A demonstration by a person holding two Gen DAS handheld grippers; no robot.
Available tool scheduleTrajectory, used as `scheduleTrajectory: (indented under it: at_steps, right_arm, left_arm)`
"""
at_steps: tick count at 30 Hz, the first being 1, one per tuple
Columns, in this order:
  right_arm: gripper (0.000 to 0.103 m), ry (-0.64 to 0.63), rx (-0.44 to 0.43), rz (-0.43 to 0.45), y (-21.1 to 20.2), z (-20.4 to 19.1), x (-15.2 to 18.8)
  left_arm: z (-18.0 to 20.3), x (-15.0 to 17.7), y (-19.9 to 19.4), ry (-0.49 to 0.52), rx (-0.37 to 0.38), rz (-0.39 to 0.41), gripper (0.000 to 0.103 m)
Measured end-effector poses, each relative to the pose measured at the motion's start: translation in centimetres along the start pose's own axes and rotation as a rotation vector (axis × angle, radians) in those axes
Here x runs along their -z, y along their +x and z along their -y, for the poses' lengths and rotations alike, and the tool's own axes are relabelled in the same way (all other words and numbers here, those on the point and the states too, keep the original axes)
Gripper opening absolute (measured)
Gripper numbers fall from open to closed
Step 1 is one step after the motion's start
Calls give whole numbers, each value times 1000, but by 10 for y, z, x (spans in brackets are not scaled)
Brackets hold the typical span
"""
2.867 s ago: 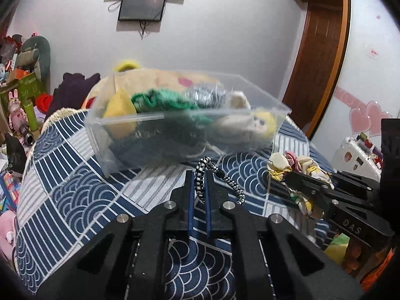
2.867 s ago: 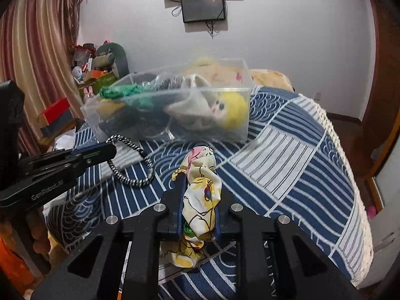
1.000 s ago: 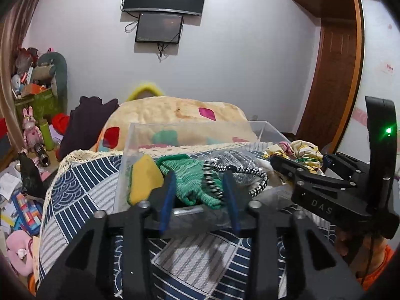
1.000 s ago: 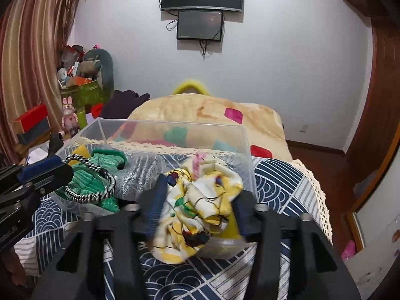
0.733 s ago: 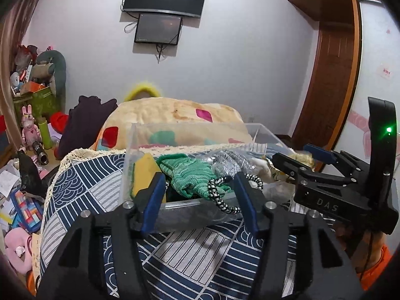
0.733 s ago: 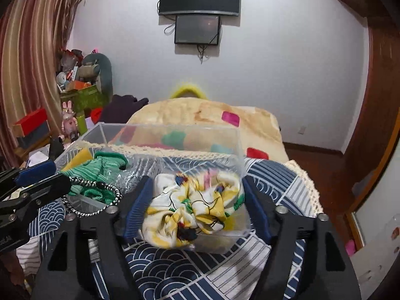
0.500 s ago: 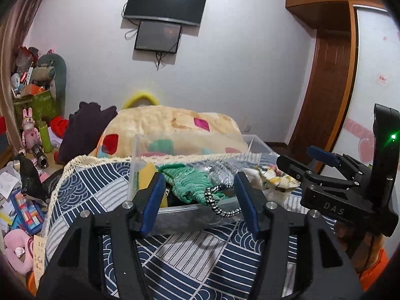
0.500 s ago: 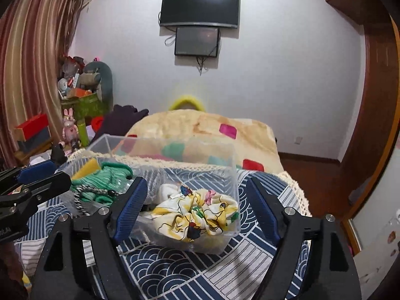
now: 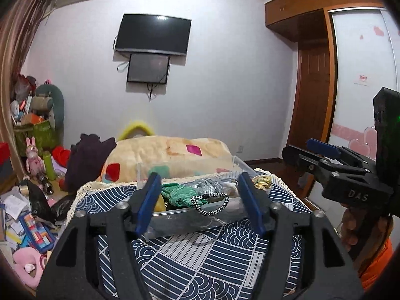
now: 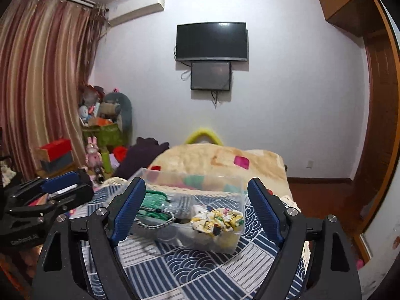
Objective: Organize soft objects
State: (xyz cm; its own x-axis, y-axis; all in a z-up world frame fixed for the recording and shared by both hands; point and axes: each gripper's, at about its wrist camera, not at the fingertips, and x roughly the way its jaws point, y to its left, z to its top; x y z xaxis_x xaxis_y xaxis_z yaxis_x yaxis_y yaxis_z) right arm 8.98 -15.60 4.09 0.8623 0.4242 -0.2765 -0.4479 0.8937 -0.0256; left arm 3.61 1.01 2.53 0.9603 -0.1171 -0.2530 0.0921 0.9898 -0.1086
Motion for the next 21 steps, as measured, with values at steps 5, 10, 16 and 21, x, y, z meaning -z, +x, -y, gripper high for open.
scheduleTrajectory:
  at_steps: [5,10,16,21]
  right_arm:
    - [95,-20,-7,18,-8,-9,7]
    - [101,-17,-7,24,-11,-14,16]
    - [103,-1,-12,29,-13,-17,24]
    - [103,9,-18,30,-16,-17,30]
  left_arm:
    - [2,3,-13,2,-2,29,87]
    - [0,7,-22,1,-22,54,97]
    - [-2,13,-24,-3,-27,63,100]
    - [1,16,-25,5,-32,71,101]
